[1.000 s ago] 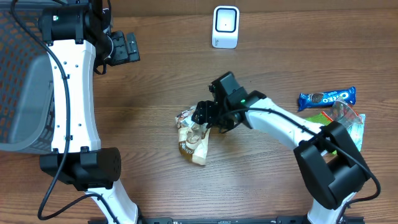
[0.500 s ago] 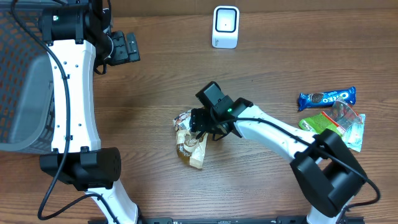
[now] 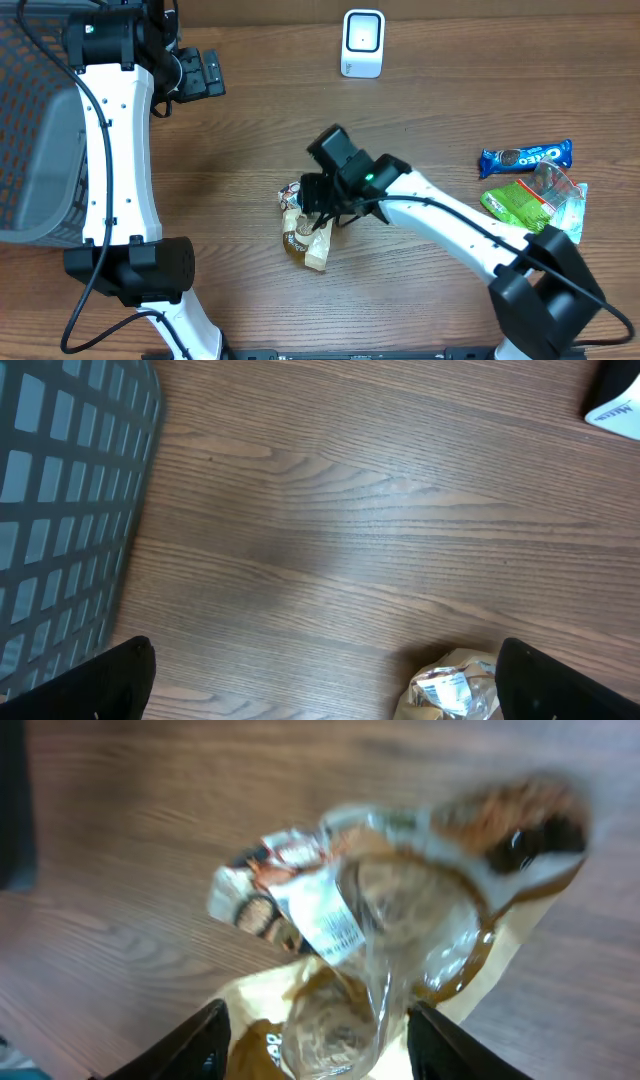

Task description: Scan the item barcode

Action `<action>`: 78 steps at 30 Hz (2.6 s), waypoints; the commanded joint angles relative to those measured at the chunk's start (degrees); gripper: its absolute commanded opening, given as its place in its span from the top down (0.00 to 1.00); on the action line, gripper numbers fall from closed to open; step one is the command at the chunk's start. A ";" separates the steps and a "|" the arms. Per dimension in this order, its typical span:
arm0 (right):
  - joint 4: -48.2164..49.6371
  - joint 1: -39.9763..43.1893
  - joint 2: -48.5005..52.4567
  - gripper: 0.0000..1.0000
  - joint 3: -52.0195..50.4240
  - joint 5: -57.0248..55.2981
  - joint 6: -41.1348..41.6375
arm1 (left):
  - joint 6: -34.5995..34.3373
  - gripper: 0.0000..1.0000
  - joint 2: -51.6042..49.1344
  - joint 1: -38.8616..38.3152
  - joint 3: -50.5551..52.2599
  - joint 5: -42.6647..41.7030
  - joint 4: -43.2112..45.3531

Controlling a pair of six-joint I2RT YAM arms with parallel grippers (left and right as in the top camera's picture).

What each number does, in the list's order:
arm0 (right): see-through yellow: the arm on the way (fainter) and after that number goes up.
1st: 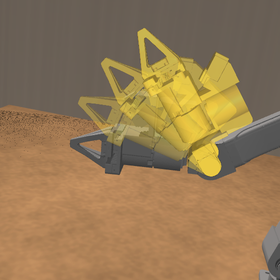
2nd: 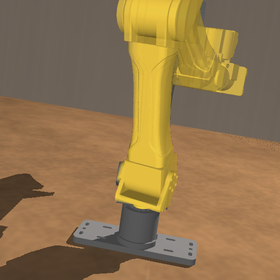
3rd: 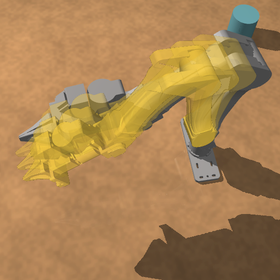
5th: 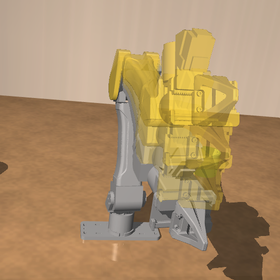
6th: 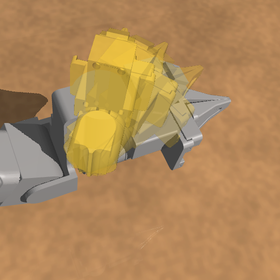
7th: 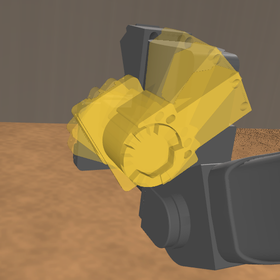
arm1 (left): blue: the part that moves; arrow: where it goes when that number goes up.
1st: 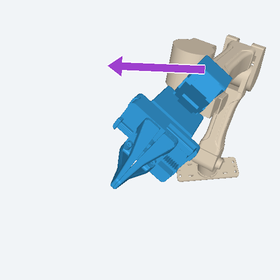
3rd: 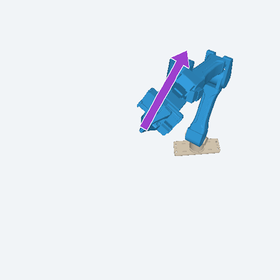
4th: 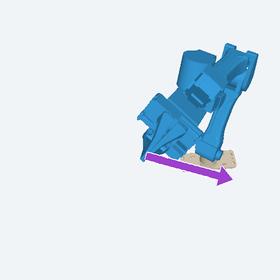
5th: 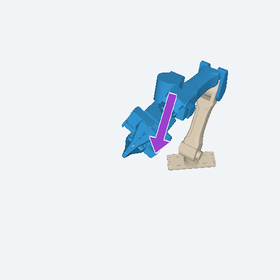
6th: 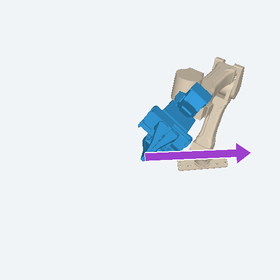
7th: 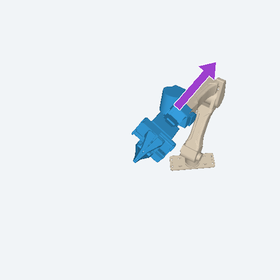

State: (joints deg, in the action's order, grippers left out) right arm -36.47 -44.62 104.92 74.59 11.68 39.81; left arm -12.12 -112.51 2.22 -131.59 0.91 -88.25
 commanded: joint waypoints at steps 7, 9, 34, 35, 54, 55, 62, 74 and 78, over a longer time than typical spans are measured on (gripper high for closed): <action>0.72 -2.71 7.50 0.42 -2.99 3.43 6.10 | -1.22 0.00 0.31 -0.39 0.31 -0.55 0.20; 2.34 -2.95 9.16 0.37 -2.99 3.72 7.06 | -1.25 0.00 0.31 -0.39 0.31 -0.57 0.20; 0.31 -0.57 2.82 0.40 -1.70 0.79 -11.72 | -1.22 0.00 0.31 -0.39 0.33 -3.52 0.42; 0.92 -0.57 2.82 0.33 -1.70 0.76 -13.86 | -1.18 0.00 0.31 -0.39 0.50 -5.07 0.46; -6.80 14.80 2.80 0.35 -0.92 27.85 -16.11 | 16.41 0.11 0.31 -12.50 34.49 -23.10 14.36; -6.84 15.43 2.80 0.34 -0.92 27.87 -16.33 | 15.72 0.11 0.31 -12.83 36.11 -22.01 15.52; -8.50 20.28 2.75 0.35 -0.92 28.92 -20.83 | 15.85 0.07 0.31 -12.74 44.85 -19.80 22.25; -13.22 23.82 2.75 0.34 -0.92 28.92 -26.93 | 25.11 0.09 0.31 -14.23 52.02 -25.92 26.73; -14.27 23.80 2.75 0.34 -0.92 28.92 -27.96 | 27.85 0.16 0.31 -14.67 54.16 -29.24 27.21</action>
State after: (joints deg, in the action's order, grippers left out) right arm -50.54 -21.02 109.32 72.53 39.68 13.89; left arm 11.62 -112.51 -11.79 -78.87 -24.29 -61.25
